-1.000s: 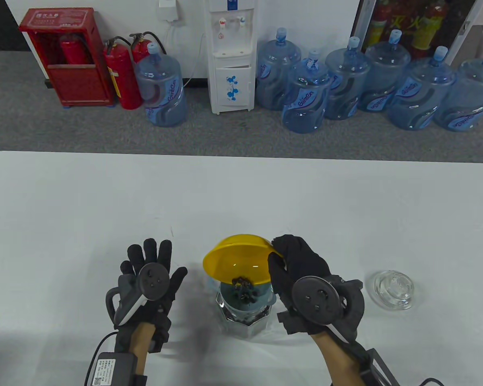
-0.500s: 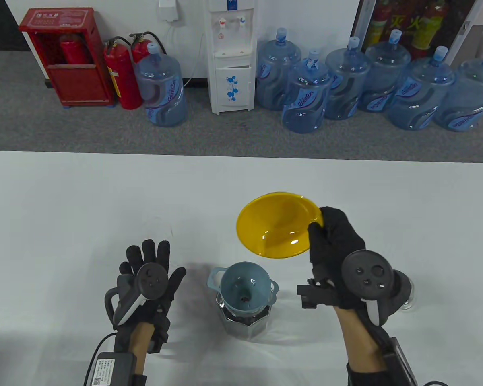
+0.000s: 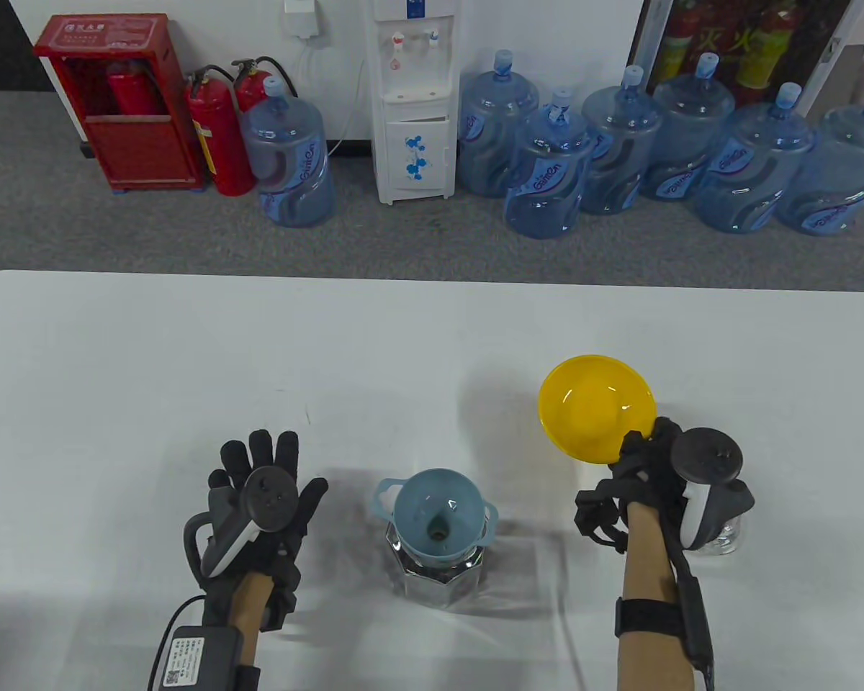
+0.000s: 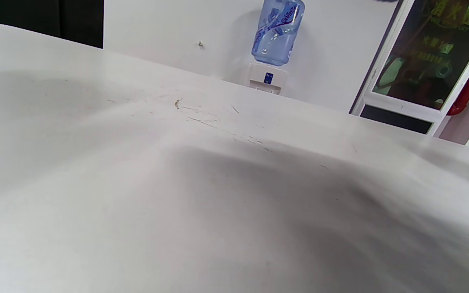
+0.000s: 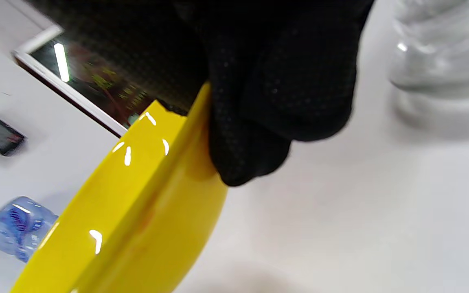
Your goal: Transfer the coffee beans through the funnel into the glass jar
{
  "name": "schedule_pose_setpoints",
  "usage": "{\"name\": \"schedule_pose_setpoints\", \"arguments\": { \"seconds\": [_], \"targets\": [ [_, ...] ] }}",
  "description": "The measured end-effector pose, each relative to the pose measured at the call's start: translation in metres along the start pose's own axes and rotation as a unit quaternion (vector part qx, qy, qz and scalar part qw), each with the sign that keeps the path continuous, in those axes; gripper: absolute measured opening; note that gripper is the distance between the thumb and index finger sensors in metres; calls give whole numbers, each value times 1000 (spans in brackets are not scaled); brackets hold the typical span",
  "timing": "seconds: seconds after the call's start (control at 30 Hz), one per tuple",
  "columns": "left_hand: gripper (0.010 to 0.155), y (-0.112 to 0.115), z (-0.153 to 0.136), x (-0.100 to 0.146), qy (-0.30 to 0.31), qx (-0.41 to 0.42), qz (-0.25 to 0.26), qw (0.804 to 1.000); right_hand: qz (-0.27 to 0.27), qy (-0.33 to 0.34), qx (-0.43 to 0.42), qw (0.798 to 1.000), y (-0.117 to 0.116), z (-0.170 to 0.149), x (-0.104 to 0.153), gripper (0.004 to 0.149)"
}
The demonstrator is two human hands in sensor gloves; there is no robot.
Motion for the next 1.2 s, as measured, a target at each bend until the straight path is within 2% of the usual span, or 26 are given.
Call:
{"name": "schedule_pose_setpoints", "arguments": {
  "seconds": [0.2, 0.4, 0.63, 0.67, 0.77, 0.83, 0.9, 1.0, 1.07, 1.13, 1.2],
  "targets": [
    [74, -1, 0, 0, -5, -7, -3, 1000, 27, -29, 19, 999, -25, -14, -5, 53],
    [74, 0, 0, -1, -6, -8, -7, 1000, 25, -35, 34, 999, -32, -20, -6, 54],
    [74, 0, 0, -1, -9, -11, -7, 1000, 86, -36, 17, 996, -34, -29, -9, 58],
    [74, 0, 0, -1, -9, -12, -7, 1000, 86, -22, 26, 996, -33, -28, -9, 61],
    [74, -1, 0, -1, -7, -8, -5, 1000, 39, 52, 128, 990, -23, -17, -2, 67],
    [74, 0, 0, -1, -5, -5, -3, 1000, 2, 110, 184, 977, -12, -6, 7, 66],
    [73, 0, 1, -1, -3, -4, -3, 1000, -14, 158, 195, 968, -1, 6, 17, 63],
    [74, 1, 1, -2, 0, -3, -3, 1000, -8, 229, 146, 962, 19, 26, 40, 56],
    [73, 2, 1, -1, 2, -2, -3, 1000, 19, 291, 102, 951, 32, 39, 60, 54],
    [73, 2, 1, -1, 3, -1, -2, 1000, 54, 353, 65, 932, 42, 50, 84, 53],
    [74, 3, 1, -1, 5, -1, -2, 1000, 80, 422, 39, 902, 50, 58, 116, 52]
  ]
}}
Point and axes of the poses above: the tracker on the back of each hand, its own z axis roughly to the thumb side, its own x axis roughly from the fingertips to the wrist, y = z × x, the point moved 1 cm from there along -x, roughly from the wrist to the fingertips, and after that the axes turned 5 degrees about -y, right-handed, at the moved point
